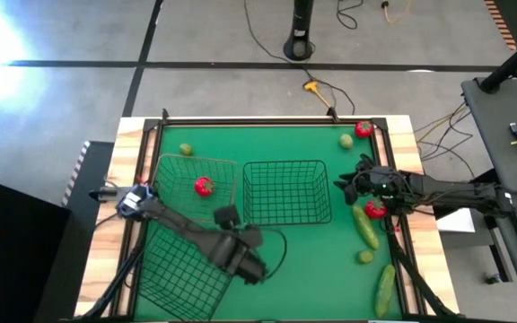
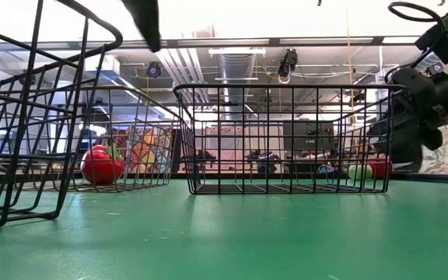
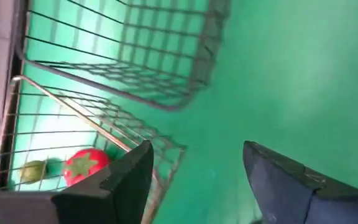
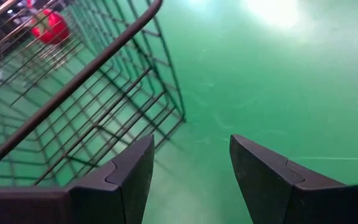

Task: Sort produce into baskets
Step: Adjust the bottom black wire basket

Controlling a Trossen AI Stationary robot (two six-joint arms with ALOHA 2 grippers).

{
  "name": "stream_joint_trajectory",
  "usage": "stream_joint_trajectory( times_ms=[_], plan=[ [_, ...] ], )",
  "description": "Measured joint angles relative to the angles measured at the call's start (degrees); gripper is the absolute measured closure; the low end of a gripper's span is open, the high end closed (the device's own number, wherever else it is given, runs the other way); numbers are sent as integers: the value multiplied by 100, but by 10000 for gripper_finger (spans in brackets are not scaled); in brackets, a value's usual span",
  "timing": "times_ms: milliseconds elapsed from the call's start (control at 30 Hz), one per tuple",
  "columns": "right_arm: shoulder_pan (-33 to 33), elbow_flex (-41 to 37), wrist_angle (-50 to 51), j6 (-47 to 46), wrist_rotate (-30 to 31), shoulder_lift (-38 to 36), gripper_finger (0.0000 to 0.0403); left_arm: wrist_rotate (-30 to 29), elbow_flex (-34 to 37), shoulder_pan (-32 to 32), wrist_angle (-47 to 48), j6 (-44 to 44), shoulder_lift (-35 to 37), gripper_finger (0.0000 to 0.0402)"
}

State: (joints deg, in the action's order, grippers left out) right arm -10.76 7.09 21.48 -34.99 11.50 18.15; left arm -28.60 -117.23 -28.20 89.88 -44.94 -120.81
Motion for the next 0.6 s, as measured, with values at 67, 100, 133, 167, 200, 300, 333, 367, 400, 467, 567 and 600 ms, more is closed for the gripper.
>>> stream_joint_trajectory(
  times_ms=[67, 100, 133, 167, 200, 300, 333, 367, 400, 467, 567, 600],
  plan=[
    [2, 1, 18, 0, -162, 12, 199, -1, 65, 101, 51, -50, 156, 171],
    [1, 3, 50, 0, -221, 13, 199, 17, 65, 135, 27, -66, 236, 171],
    [2, 11, 95, -1, -266, 13, 199, 114, 55, 147, 12, -75, 334, 171],
    [2, 13, 133, -1, -292, 13, 199, 278, 32, 132, 27, -56, 416, 171],
    [2, 19, 170, -24, -305, 28, 199, 513, -8, 93, 32, 17, 498, 171],
    [2, 26, 243, -51, -388, 72, 199, 1895, 21, -14, 1, 44, 772, 171],
    [2, 26, 251, -52, -444, 88, 199, 2410, 114, -33, 18, -117, 856, 171],
    [2, 26, 257, -54, -486, 111, 199, 2847, 238, -52, 18, -313, 928, 171],
    [2, 26, 265, -54, -545, 130, 199, 3175, 394, -75, 11, -482, 974, 171],
    [2, 26, 268, -61, -577, 169, 199, 3606, 717, -109, -2, -690, 988, 171],
    [2, 26, 266, -63, -578, 210, 199, 4128, 1375, -114, -141, -919, 988, 171],
    [2, 26, 266, -63, -578, 221, 199, 4236, 1611, -114, -306, -936, 992, 171]
  ],
)
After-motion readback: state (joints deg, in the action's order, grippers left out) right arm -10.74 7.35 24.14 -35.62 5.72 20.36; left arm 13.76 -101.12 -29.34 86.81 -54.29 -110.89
